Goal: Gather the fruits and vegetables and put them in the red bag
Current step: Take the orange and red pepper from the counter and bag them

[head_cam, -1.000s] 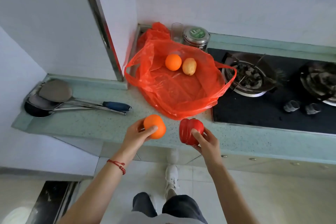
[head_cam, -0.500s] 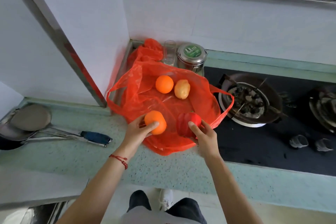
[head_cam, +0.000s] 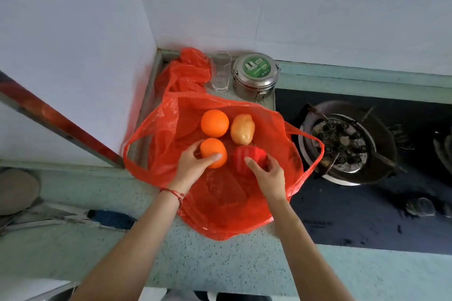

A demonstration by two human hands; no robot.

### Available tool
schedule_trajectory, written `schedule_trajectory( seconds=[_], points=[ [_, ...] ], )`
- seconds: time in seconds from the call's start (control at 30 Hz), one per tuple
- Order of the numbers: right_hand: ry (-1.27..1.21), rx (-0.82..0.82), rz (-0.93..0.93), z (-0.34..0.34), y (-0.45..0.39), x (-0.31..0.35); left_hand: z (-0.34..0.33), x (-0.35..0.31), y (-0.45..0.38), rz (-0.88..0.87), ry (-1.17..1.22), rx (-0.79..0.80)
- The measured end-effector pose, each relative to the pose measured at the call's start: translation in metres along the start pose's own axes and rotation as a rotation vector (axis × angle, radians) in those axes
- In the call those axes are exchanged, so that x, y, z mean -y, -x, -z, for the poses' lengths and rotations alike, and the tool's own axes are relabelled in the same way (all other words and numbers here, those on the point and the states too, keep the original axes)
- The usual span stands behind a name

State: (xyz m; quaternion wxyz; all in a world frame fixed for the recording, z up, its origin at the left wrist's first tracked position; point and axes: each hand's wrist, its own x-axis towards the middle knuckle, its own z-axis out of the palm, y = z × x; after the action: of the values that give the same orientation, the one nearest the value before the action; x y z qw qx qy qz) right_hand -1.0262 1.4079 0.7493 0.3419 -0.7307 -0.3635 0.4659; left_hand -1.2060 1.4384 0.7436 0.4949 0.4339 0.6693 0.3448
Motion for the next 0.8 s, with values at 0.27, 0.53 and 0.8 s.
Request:
schedule_trajectory(
  seconds=[0.27,0.53,0.8],
  points=[
    [0.097,-0.029,-0.032,-0.013,-0.016,-0.001,-0.002,0.003,-0.022,0.046,-0.131,0.03],
    [0.115,-0.055,-0.011,-0.017,-0.019,0.0,-0.006,0.003,-0.027,0.038,-0.143,0.053],
    [0.142,-0.055,-0.013,-0.016,-0.015,-0.001,-0.005,0.005,-0.024,0.036,-0.113,0.063]
  ],
)
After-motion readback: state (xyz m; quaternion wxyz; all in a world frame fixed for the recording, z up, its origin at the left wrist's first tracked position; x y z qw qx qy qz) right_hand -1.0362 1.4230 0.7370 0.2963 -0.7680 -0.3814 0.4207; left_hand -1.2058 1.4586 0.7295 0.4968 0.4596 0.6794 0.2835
